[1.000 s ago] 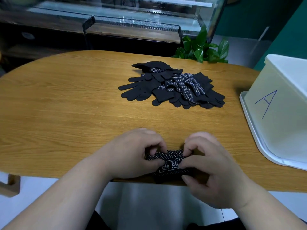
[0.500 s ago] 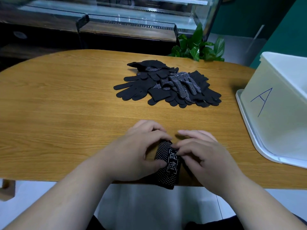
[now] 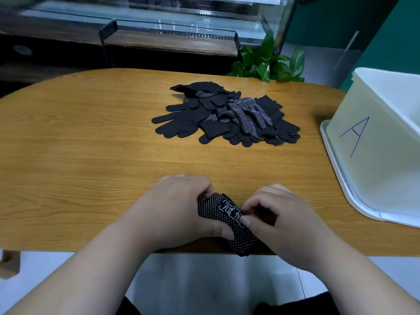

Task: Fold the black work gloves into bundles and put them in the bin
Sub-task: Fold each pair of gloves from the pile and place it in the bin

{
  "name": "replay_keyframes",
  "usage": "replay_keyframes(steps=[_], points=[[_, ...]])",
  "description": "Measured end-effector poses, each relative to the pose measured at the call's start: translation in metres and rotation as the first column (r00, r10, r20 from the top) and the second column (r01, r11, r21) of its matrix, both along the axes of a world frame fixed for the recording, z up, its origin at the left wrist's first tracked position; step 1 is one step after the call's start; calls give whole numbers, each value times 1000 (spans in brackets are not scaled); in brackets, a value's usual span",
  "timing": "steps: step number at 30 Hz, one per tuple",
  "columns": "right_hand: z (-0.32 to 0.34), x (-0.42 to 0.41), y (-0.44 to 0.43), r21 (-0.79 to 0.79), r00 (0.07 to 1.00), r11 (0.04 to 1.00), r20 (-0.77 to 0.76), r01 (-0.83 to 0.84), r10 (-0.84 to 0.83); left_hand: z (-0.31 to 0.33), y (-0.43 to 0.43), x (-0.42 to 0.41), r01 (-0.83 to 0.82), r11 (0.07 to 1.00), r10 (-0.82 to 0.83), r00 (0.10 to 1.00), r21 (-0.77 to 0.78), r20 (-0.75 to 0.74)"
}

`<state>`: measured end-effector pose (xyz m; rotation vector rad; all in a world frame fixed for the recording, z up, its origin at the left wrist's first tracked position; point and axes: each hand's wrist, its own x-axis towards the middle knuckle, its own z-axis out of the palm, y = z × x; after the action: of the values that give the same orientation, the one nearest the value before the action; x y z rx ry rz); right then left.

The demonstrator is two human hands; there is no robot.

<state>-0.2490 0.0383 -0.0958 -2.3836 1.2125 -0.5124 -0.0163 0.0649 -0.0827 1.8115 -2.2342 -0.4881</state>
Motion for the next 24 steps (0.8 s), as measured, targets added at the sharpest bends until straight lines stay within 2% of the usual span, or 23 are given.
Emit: replay_keyframes(steps=[4, 8, 13, 18, 21, 24], points=[[3, 0, -3, 45, 997, 998, -47, -54, 56, 3, 3, 2, -62, 998, 64, 984, 19, -168], [6, 0, -6, 99, 993, 991, -74, -85, 93, -1, 0, 2, 10, 1000, -9, 997, 19, -76], [11, 0, -6, 131, 992, 990, -107, -48, 62, 5, 1, 3, 67, 993, -59, 995, 101, -77], [13, -2, -6, 163, 992, 986, -111, -37, 56, 10, 5, 2, 82, 991, -75, 994, 103, -76], [16, -2, -5, 222, 984, 972, -134, -82, 113, 12, 8, 2, 56, 990, -36, 987, 127, -156], [18, -2, -4, 271, 989, 959, -89, -87, 115, 10, 7, 3, 22, 992, 23, 938, 123, -346]])
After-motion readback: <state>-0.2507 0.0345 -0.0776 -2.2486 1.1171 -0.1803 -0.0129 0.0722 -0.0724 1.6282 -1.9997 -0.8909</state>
